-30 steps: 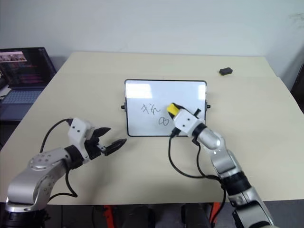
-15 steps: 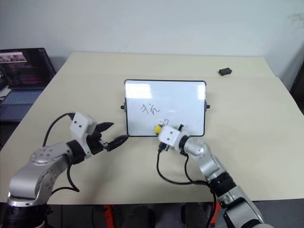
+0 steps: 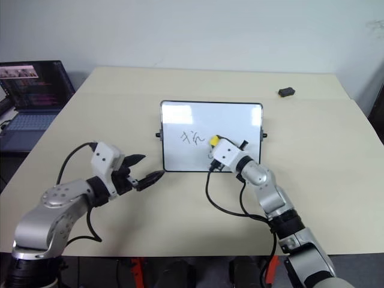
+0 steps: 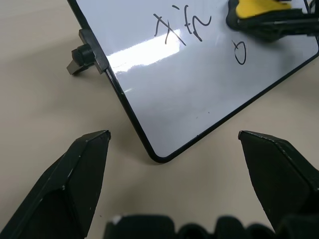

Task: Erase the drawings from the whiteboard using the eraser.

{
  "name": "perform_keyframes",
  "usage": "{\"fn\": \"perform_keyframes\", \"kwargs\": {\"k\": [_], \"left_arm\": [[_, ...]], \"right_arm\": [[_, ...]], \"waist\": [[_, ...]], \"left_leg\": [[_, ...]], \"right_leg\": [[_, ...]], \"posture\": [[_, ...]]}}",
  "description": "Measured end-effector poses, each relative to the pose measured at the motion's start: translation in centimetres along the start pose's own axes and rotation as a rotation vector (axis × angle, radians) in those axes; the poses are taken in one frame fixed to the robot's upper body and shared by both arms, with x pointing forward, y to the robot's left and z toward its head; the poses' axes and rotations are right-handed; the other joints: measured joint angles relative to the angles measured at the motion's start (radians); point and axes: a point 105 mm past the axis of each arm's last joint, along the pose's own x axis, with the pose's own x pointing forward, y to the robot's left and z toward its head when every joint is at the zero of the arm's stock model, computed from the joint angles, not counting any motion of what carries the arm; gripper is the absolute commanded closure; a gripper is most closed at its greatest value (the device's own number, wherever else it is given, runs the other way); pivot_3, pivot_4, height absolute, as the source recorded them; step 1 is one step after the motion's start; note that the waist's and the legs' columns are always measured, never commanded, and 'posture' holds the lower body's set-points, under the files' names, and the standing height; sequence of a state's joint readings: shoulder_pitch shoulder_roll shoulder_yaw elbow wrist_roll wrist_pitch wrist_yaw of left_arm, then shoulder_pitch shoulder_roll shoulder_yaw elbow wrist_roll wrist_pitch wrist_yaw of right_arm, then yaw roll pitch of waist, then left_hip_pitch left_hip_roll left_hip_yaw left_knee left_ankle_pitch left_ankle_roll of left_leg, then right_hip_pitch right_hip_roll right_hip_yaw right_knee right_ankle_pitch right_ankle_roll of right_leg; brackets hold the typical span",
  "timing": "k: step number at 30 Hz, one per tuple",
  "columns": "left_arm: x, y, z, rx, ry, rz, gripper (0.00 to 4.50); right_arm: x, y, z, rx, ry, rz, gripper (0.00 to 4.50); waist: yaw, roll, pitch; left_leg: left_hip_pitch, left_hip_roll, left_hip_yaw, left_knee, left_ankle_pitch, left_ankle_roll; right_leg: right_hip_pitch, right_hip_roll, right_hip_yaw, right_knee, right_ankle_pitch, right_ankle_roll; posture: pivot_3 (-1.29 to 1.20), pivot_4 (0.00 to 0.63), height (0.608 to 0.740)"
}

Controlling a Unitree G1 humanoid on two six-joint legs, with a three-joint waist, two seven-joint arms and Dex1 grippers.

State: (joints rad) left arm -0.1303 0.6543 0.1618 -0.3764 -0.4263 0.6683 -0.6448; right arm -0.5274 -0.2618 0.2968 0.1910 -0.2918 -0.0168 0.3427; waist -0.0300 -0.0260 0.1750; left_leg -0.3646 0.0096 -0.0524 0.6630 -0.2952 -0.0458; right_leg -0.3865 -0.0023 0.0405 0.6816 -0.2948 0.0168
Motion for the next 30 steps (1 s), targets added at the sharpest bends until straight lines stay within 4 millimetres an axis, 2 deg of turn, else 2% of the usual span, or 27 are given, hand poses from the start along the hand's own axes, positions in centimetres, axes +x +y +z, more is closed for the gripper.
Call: {"fn": "perform_keyframes", "kwargs": {"k": [4, 9, 11, 18, 24, 28, 30], "left_arm": [[0.0, 0.0, 0.0, 0.000, 0.000, -0.001, 0.00], [0.0, 0.0, 0.0, -0.001, 0.001, -0.002, 0.00], [0.0, -0.1, 0.0, -0.001, 0.001, -0.004, 0.00], [0.1, -0.1, -0.1, -0.002, 0.002, -0.005, 0.00], [0.1, -0.1, -0.2, -0.004, 0.005, -0.008, 0.00], [0.3, -0.4, -0.3, -0.006, 0.009, -0.020, 0.00], [0.3, -0.5, -0.3, -0.007, 0.009, -0.022, 0.00]], "right_arm": [[-0.7, 0.8, -0.6, -0.011, 0.005, 0.039, 3.50], [-1.7, 4.9, -1.2, -0.027, 0.014, 0.235, 3.50], [-1.9, 5.7, -1.2, -0.033, 0.019, 0.277, 3.50], [-1.5, 5.0, -1.0, -0.047, 0.029, 0.248, 3.50], [-0.4, 0.0, 0.3, -0.037, -0.002, 0.020, 3.50], [-0.2, 0.4, 0.6, -0.026, -0.014, 0.023, 3.50], [-0.4, 1.3, 0.5, -0.035, -0.004, 0.066, 3.50]], "waist": [[0.000, 0.000, 0.000], [-0.004, -0.001, 0.000], [-0.006, -0.001, 0.000], [-0.003, -0.001, 0.000], [-0.002, -0.001, 0.000], [-0.002, 0.000, 0.000], [-0.002, 0.000, 0.000]], "left_leg": [[0.000, 0.000, 0.000, 0.000, 0.000, 0.000], [0.001, 0.000, 0.000, 0.000, 0.000, 0.000], [0.001, 0.000, 0.000, 0.000, 0.000, 0.000], [0.001, 0.000, 0.000, 0.000, 0.000, 0.000], [0.000, 0.000, 0.000, 0.000, 0.000, 0.000], [-0.002, 0.001, 0.001, -0.001, 0.000, 0.000], [-0.002, 0.001, 0.001, -0.001, 0.000, 0.000]], "right_leg": [[0.000, 0.000, 0.000, 0.000, 0.000, 0.000], [0.000, 0.000, 0.000, 0.001, 0.000, 0.000], [0.000, 0.000, 0.000, 0.001, 0.000, 0.000], [0.000, 0.000, 0.000, 0.001, 0.000, 0.000], [-0.001, 0.000, 0.000, 0.000, 0.000, -0.001], [-0.002, 0.000, 0.000, -0.002, 0.000, -0.001], [-0.002, 0.000, 0.000, -0.002, 0.000, -0.001]], "posture": [[0.00, 0.150, 0.740], [0.00, 0.150, 0.740], [0.00, 0.150, 0.740], [0.00, 0.150, 0.740], [0.00, 0.150, 0.740], [0.00, 0.150, 0.740], [0.00, 0.150, 0.740]]}}
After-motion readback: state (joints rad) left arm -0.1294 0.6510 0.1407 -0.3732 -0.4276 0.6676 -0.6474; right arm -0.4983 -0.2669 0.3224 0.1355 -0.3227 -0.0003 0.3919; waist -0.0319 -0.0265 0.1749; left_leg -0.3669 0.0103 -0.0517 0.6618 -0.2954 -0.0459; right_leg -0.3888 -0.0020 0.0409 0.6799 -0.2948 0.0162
